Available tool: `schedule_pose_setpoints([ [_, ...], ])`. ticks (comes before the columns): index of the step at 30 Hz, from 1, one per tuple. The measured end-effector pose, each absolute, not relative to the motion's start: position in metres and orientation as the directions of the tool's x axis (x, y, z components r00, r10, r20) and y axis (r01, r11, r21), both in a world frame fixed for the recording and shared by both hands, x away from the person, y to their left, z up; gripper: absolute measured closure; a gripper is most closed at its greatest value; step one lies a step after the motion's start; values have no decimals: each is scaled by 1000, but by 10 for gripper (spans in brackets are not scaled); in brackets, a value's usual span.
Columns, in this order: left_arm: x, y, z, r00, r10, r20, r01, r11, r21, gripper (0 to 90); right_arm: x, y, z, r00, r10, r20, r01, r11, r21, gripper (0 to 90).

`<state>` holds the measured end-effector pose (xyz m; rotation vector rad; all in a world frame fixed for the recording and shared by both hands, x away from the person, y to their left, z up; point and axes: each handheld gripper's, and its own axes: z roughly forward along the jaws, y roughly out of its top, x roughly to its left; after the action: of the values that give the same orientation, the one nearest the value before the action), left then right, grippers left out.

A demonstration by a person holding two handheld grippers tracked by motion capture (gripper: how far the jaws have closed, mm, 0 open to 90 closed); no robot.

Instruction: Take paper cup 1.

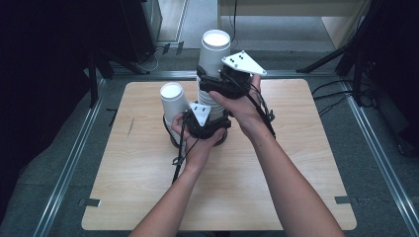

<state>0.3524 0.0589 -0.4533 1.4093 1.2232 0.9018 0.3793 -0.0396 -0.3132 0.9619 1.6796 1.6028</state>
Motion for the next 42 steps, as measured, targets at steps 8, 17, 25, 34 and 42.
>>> schedule_pose_setpoints([
  [8,352,59,-453,204,976,-81,211,37,977,30,380,-39,-308,-537,842,48,86,-3,996,144],
  [17,352,59,-454,203,976,-81,210,37,977,30,379,-38,-302,-533,845,49,68,-15,998,149],
  [25,352,59,-454,204,975,-86,209,42,977,31,379,-38,-294,-534,844,51,56,-25,998,146],
  [34,351,60,-454,208,975,-82,210,38,977,32,379,-38,-291,-532,845,60,47,-41,998,172],
  [42,351,60,-454,207,975,-84,209,40,977,33,378,-38,-287,-526,849,45,32,-33,999,195],
])
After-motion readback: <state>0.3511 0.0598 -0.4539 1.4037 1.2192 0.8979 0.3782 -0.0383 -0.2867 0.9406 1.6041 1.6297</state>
